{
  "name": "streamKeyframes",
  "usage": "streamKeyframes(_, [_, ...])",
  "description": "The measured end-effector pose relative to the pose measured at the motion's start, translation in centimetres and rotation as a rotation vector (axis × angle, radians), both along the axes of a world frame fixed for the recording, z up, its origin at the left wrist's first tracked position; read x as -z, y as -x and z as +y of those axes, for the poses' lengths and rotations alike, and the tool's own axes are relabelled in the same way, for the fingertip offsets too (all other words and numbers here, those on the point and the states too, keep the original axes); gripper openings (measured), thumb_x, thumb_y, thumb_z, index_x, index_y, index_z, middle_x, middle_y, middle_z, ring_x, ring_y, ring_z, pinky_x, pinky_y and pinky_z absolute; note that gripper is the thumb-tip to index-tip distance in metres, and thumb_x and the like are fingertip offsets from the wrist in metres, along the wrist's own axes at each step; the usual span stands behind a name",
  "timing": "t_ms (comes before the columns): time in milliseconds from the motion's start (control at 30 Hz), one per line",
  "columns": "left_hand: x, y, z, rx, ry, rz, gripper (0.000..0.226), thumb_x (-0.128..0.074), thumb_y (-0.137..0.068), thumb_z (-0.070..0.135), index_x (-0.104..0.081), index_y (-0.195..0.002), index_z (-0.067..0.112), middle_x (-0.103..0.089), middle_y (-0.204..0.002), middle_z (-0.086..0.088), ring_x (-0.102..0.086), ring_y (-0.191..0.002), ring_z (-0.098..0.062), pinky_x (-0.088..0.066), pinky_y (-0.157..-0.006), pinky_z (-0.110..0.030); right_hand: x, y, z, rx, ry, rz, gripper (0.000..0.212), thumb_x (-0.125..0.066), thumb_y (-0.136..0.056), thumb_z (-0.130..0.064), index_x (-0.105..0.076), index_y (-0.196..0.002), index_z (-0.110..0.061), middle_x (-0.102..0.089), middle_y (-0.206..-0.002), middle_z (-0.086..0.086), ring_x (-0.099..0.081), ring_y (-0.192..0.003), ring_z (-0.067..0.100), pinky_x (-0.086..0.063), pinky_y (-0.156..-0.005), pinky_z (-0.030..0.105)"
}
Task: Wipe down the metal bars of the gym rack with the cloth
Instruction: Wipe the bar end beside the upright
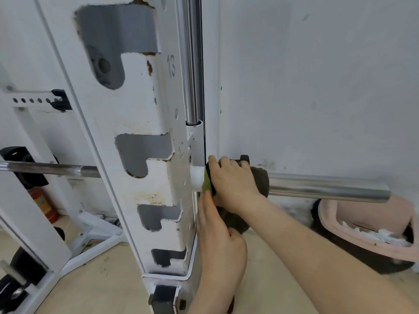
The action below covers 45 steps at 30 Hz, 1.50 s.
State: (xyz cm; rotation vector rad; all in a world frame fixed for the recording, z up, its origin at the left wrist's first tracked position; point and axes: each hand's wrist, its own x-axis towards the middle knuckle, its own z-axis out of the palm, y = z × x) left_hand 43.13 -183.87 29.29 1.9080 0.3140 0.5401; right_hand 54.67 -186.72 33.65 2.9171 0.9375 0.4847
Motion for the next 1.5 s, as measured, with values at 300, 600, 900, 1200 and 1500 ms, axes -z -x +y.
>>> streamKeyframes(300, [-1.6,-2.7,0.2,-0.066,-0.295,-0.033,0.092,-0.041,-0.077,-0.005,0.003,-0.153,0.020,0.003,-0.161,0.006,0.006,-0.146,-0.006,0.003,-0.118,-0.022,-2.0,-4.8,-1.0,-0.125,-0.393,0.154,0.039,-0.043,-0.098,-0.043,-0.057,-0.071,-0.019,-0.052,-0.062,-0.003,-0.054,-0.064,0.022,-0.038,-0.060,0.032])
streamKeyframes(600, [0.9,0.5,0.9,0.043,-0.298,0.023,0.094,-0.044,-0.077,-0.003,0.003,-0.152,0.029,0.003,-0.160,0.013,0.004,-0.145,-0.003,-0.005,-0.121,-0.026,2.5,-0.1,-2.2,0.025,-0.208,-0.154,0.057,-0.031,-0.092,-0.058,-0.049,-0.132,-0.021,-0.061,-0.121,0.000,-0.057,-0.109,0.024,-0.036,-0.097,0.044])
streamKeyframes(900, [-2.7,-3.1,0.2,0.011,-0.594,-0.147,0.053,-0.045,-0.094,0.015,-0.036,-0.147,0.018,-0.023,-0.156,-0.002,-0.018,-0.144,-0.017,-0.026,-0.116,-0.035,7.9,5.0,-9.0,-0.133,-0.416,0.197,0.047,-0.051,-0.089,-0.024,-0.052,-0.135,-0.029,-0.053,-0.138,-0.014,-0.042,-0.132,0.005,-0.031,-0.112,0.031])
streamKeyframes(1200, [1.1,-4.5,1.1,0.080,-1.091,0.114,0.091,-0.058,-0.073,0.022,-0.015,-0.151,0.001,-0.014,-0.159,-0.017,-0.008,-0.148,-0.030,-0.021,-0.117,-0.049,3.1,5.8,-15.9,0.470,-1.903,1.143,0.031,-0.060,-0.087,-0.018,-0.067,-0.111,0.001,-0.071,-0.106,0.022,-0.068,-0.098,0.036,-0.054,-0.088,0.044])
streamKeyframes(1500, [-1.4,0.6,-0.4,0.161,-0.858,0.119,0.074,-0.042,-0.082,0.007,-0.019,-0.150,0.022,-0.010,-0.159,-0.001,-0.009,-0.145,-0.019,-0.028,-0.111,-0.029,-5.6,4.7,-12.9,0.015,-1.646,0.488,0.024,-0.053,-0.097,-0.028,-0.062,-0.116,-0.017,-0.069,-0.107,-0.004,-0.063,-0.106,0.014,-0.047,-0.089,0.027])
